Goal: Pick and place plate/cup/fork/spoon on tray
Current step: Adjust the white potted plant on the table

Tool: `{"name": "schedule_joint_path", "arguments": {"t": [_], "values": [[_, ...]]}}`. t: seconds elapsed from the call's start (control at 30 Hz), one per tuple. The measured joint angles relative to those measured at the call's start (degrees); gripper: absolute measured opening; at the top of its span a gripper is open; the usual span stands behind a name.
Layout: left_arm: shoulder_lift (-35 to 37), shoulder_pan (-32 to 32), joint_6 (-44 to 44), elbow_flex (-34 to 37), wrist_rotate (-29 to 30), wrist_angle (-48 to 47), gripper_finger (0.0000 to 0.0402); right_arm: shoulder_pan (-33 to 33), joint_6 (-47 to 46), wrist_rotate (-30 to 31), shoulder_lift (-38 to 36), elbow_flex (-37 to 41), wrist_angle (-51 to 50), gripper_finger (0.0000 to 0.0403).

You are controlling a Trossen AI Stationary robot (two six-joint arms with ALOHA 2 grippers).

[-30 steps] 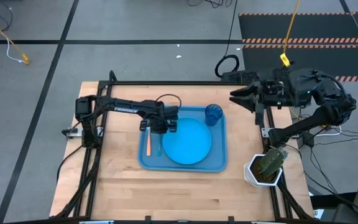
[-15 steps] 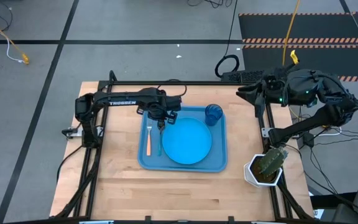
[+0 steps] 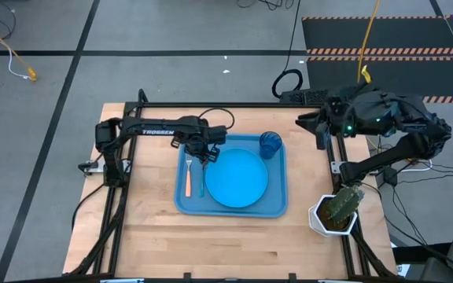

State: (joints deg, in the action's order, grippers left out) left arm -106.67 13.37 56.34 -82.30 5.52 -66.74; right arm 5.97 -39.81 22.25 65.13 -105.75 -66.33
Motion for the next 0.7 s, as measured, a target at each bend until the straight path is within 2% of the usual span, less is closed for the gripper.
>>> {"name": "schedule_joint_path", "arguments": {"t": [0.1, 0.27, 0.47, 0.57, 0.7], "values": [[1.3, -0.8, -2.0, -1.0, -0.8, -0.2, 0.0047, 0.0, -4.8, -0.5, 0.3, 0.0, -8.3, 0.0098], [8.6, -1.4, -3.9, -1.6, 1.8, -0.2, 0.0047, 0.0, -12.7, -7.1, 0.5, 0.0, -23.2, 0.0098], [18.0, -0.3, -16.6, -1.7, 3.6, 5.6, 0.0047, -0.5, -14.0, -5.9, 0.2, 0.2, -21.9, 0.0098], [18.9, 1.8, -18.5, -1.7, 4.1, 2.3, 0.0047, -1.8, -13.6, -5.0, 1.9, 0.7, -22.2, 0.0098], [18.7, 5.0, -21.6, 1.8, 6.6, -4.5, 0.0047, -2.9, -13.7, -8.7, 4.9, 4.1, -22.5, 0.0098]]}}
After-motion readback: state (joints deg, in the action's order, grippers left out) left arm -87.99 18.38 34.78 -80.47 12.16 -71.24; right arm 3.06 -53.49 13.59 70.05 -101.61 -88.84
